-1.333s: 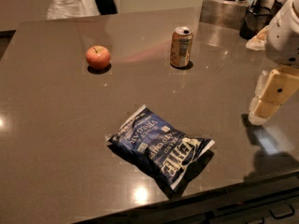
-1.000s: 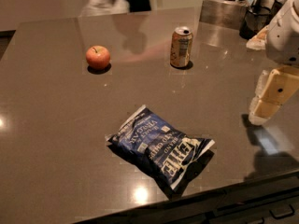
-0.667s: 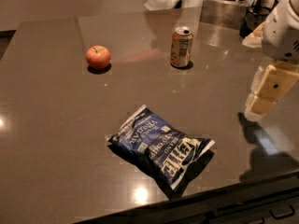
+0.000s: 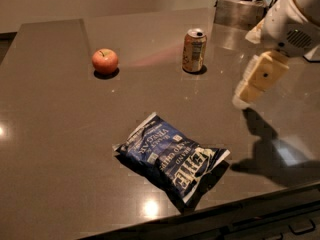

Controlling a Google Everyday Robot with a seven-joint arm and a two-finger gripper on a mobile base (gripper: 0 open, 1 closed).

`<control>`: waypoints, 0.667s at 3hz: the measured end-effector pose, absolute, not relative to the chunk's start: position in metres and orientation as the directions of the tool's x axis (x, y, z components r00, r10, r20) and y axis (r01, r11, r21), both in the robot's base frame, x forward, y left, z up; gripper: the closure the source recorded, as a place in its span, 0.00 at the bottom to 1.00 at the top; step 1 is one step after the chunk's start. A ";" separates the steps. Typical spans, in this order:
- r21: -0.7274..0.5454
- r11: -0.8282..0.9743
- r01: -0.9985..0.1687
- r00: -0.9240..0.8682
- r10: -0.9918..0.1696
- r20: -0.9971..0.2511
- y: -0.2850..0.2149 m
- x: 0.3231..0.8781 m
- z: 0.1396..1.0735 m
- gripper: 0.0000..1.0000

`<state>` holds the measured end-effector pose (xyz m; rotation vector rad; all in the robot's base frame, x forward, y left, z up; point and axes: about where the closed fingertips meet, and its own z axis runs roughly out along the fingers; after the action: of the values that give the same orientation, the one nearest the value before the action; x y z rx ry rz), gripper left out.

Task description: Move orange can near blue chip bag

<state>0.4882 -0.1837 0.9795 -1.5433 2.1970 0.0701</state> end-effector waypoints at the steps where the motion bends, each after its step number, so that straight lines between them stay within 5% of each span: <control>1: -0.199 0.468 -0.861 -0.329 -0.811 -0.484 -0.173 0.521 0.978 0.00; 2: -0.203 0.586 -0.785 -0.400 -0.729 -0.556 -0.173 0.571 0.972 0.00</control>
Offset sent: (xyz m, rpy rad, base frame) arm 0.1301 0.0044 -0.0106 0.2258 -0.1538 -0.3324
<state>0.5709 -0.1730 0.9719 -1.1974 2.2087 0.1204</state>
